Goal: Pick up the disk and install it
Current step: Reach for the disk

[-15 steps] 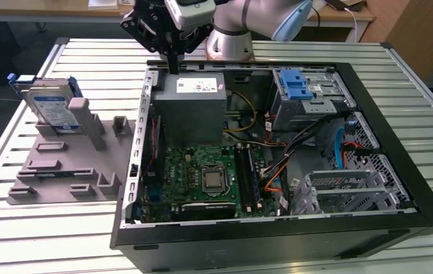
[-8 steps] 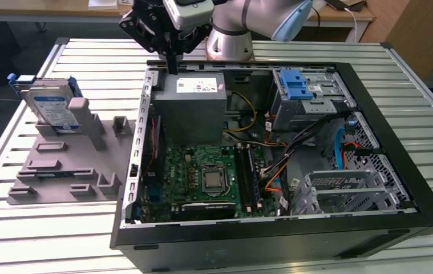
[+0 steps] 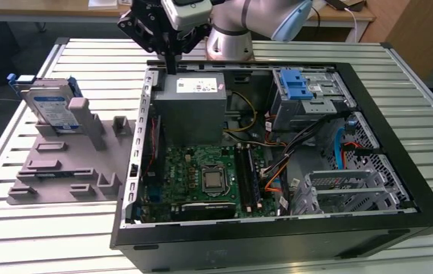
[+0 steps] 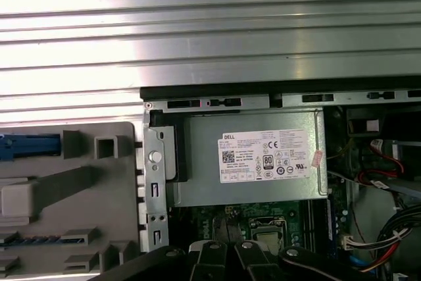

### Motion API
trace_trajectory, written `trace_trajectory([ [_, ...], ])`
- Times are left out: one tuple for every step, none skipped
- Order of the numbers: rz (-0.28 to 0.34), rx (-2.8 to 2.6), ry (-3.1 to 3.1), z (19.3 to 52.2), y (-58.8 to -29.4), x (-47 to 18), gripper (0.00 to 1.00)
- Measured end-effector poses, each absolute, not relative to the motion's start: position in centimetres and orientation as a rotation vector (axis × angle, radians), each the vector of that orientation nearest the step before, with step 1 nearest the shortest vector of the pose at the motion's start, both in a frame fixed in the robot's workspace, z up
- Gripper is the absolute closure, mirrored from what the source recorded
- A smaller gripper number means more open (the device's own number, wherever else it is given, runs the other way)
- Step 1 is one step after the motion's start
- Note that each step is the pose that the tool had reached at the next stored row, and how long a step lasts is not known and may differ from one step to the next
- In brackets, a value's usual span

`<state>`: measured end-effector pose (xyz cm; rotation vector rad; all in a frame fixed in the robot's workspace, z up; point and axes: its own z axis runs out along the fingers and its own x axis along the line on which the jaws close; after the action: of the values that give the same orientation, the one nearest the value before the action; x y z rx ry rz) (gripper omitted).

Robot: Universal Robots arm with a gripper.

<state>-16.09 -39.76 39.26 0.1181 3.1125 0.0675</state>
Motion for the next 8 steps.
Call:
trace_trajectory([
  [0.068,0.118,3.112,39.25,-39.76,-16.13,0.89],
  [0.068,0.118,3.112,39.25,-39.76,-16.16,0.89],
  [0.068,0.118,3.112,39.25,-39.76,-16.20,0.89],
  [0.068,0.118,3.112,39.24,-39.75,-16.25,0.89],
  [0.068,0.118,3.112,39.24,-39.75,-16.29,0.89],
  [0.068,0.118,3.112,39.24,-39.75,-16.33,0.89],
  [0.068,0.118,3.112,39.24,-39.75,-16.38,0.89],
  [0.068,0.118,3.112,39.24,-39.75,-16.43,0.89],
])
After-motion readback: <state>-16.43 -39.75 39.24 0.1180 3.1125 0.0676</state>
